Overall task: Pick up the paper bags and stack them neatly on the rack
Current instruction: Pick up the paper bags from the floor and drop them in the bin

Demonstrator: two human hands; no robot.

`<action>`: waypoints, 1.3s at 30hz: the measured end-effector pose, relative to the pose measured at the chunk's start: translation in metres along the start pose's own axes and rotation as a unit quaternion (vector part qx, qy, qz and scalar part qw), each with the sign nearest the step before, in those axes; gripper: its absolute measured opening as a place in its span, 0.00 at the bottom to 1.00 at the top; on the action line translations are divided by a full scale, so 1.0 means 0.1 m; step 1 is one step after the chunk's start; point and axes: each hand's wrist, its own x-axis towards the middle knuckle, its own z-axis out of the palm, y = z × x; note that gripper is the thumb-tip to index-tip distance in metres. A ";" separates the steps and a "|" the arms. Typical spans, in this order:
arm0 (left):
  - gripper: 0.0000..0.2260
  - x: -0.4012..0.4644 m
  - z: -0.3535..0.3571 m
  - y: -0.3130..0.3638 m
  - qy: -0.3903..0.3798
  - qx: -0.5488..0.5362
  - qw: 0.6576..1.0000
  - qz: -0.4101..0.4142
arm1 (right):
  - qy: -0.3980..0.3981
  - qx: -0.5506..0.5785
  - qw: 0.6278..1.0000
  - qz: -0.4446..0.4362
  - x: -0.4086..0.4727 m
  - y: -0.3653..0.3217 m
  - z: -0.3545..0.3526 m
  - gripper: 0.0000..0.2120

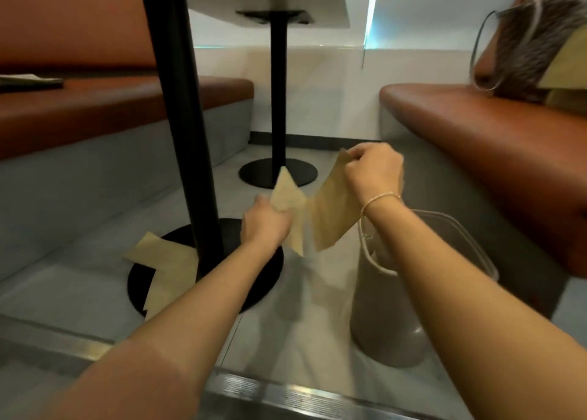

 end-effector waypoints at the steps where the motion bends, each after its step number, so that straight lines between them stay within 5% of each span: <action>1: 0.11 -0.02 0.01 0.16 -0.002 -0.021 1.000 0.014 | 0.025 -0.002 1.000 0.005 0.06 0.00 -0.14 0.14; 9: 0.14 -0.23 0.21 0.98 -0.021 -0.099 0.993 0.069 | 0.094 -0.090 0.990 0.058 0.38 0.36 -0.61 0.13; 14: 0.05 -0.39 0.49 1.07 -0.073 -0.049 0.992 0.094 | 0.055 -0.126 0.988 0.069 0.30 0.62 -0.54 0.15; 20: 0.13 -0.52 0.67 0.96 -0.155 -0.071 0.983 0.064 | -0.015 -0.069 0.996 0.059 0.11 0.65 -0.30 0.10; 26: 0.05 -0.15 0.54 0.31 -0.100 0.024 0.993 0.050 | -0.126 -0.032 0.990 0.054 -0.10 0.53 0.30 0.10; 39: 0.14 0.72 -0.04 -2.25 -0.093 0.282 0.947 -0.121 | -0.346 -0.057 0.936 0.030 -0.72 0.56 2.02 0.11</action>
